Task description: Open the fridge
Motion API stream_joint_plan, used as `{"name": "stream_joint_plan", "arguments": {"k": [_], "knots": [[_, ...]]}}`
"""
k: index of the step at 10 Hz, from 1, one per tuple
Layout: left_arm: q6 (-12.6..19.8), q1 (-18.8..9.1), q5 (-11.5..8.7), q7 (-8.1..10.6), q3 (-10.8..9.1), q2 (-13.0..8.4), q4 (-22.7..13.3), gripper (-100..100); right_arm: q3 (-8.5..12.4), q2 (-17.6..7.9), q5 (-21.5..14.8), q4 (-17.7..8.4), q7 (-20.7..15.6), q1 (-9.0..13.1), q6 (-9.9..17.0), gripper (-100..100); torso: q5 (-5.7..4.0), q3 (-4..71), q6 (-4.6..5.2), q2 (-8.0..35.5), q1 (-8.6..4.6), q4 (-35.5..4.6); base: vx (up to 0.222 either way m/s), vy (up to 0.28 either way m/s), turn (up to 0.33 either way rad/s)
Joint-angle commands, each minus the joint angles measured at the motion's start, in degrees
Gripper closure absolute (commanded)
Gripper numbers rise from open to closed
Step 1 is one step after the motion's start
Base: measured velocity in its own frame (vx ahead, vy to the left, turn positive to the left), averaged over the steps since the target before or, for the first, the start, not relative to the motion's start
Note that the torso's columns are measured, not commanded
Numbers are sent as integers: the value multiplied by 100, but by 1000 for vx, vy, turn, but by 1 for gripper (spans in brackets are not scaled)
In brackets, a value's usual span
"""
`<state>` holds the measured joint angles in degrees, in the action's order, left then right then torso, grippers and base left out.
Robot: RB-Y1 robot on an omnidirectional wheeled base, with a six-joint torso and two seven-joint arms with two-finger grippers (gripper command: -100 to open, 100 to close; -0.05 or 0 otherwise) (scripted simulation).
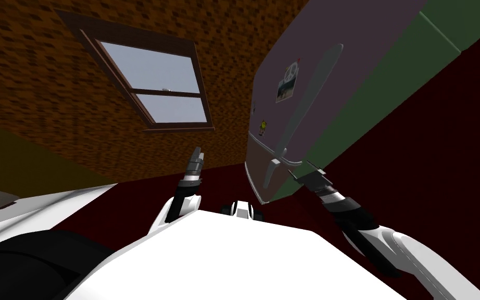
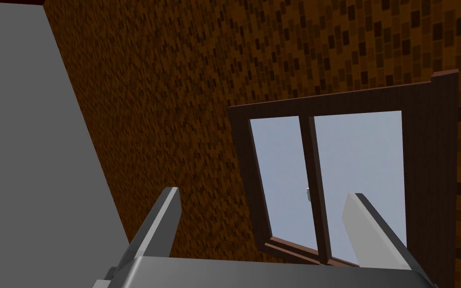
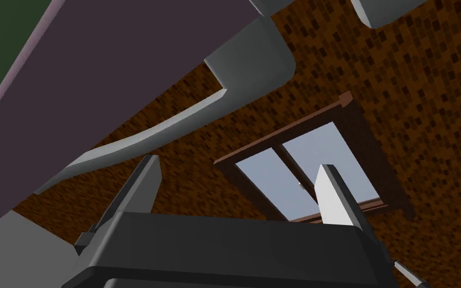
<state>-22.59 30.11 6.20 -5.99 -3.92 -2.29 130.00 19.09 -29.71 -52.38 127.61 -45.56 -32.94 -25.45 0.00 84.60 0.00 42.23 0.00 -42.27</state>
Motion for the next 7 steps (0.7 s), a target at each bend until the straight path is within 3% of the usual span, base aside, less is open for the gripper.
{"name": "stream_joint_plan", "arguments": {"k": [1, 7], "knots": [[0, 0, 0, 0, 0, 0, 0, 0, 108, -162, -331, -76, -379, 26, -61, -100, 1, -6, 1, 12, 4, -3, 136, 64, 55], [0, -1, 0, 0, 0, 0, 0, 0, 350, -544, -964, -210, -1056, 75, -178, -100, -1, -4, 0, 5, -1, -2, 133, 41, 38]]}}
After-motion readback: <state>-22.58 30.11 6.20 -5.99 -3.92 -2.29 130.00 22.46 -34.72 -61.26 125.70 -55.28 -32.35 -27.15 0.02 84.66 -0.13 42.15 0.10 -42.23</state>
